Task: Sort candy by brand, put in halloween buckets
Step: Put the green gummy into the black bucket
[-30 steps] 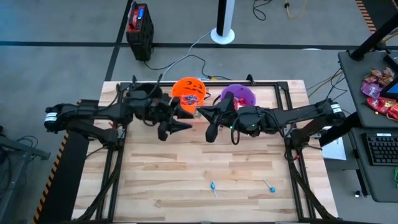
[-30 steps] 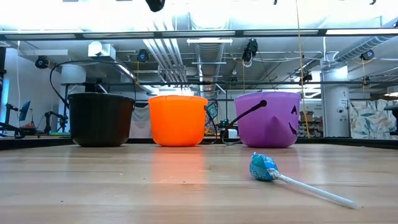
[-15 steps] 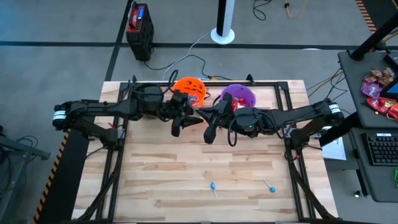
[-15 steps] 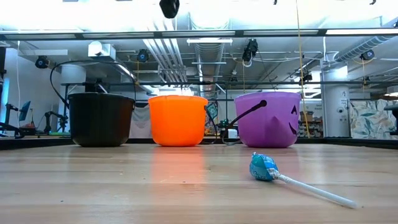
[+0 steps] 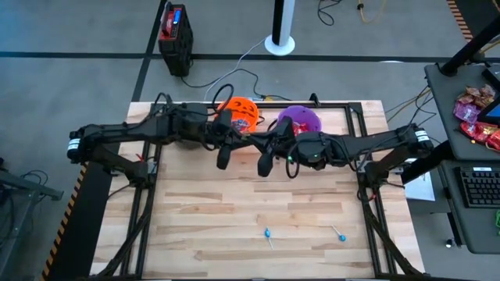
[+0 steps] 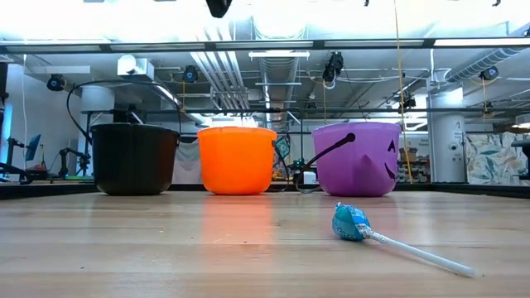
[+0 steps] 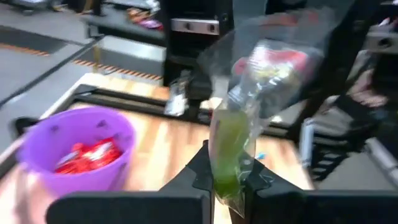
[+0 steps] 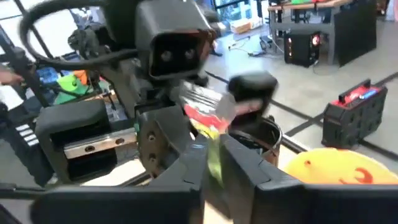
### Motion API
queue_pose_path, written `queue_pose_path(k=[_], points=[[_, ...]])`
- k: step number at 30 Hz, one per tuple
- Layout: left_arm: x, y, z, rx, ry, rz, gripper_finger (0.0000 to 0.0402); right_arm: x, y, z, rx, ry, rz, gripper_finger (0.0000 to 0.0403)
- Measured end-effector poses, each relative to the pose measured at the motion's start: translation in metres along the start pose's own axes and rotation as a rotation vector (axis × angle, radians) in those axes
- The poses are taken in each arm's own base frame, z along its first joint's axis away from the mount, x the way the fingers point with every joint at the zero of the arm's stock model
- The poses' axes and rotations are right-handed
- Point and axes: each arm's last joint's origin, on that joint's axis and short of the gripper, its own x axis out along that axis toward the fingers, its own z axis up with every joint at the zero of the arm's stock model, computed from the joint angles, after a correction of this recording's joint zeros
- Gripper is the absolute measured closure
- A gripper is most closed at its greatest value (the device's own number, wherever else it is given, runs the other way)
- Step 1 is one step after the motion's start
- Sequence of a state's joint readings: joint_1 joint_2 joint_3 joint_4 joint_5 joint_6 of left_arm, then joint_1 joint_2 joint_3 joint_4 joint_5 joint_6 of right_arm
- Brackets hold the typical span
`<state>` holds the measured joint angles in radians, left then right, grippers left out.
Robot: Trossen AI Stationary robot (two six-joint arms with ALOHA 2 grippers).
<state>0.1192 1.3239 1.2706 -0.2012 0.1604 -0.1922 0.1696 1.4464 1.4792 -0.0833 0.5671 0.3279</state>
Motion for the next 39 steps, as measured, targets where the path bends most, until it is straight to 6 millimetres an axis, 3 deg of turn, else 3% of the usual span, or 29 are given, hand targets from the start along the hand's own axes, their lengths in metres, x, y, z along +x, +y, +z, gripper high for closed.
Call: queue_pose_path(k=[7, 11, 16, 20, 23, 26, 30, 39], points=[[-0.011, 0.004, 0.009, 0.055, 0.085, 0.146, 0.04, 0.009, -0.018, 0.002, 0.104, 0.014, -0.066, 0.0287], [-0.03, 0.016, 0.013, 0.063, 0.241, 0.33, 0.0401, 0.012, -0.029, 0.007, 0.155, 0.005, -0.098, 0.0252], [-0.091, 0.049, 0.032, 0.052, 0.541, 0.702, 0.0401, 0.013, -0.037, 0.006, 0.165, 0.034, -0.137, 0.0228], [-0.144, 0.086, 0.047, -0.198, 0.691, 0.782, 0.0401, 0.016, -0.04, 0.005, 0.163, 0.041, -0.146, 0.0223], [-0.163, 0.118, 0.047, -0.341, 0.717, 0.84, 0.0402, 0.018, -0.044, 0.005, 0.168, 0.056, -0.147, 0.0225], [-0.17, 0.14, 0.041, -0.437, 0.731, 0.852, 0.0401, 0.018, -0.046, 0.005, 0.171, 0.059, -0.152, 0.0227], [-0.164, 0.159, 0.029, -0.479, 0.799, 0.863, 0.0401, 0.018, -0.046, 0.003, 0.173, 0.076, -0.157, 0.0227], [-0.146, 0.178, -0.01, -0.545, 0.974, 0.808, 0.0401, 0.018, -0.052, 0.0, 0.177, 0.111, -0.192, 0.0229]])
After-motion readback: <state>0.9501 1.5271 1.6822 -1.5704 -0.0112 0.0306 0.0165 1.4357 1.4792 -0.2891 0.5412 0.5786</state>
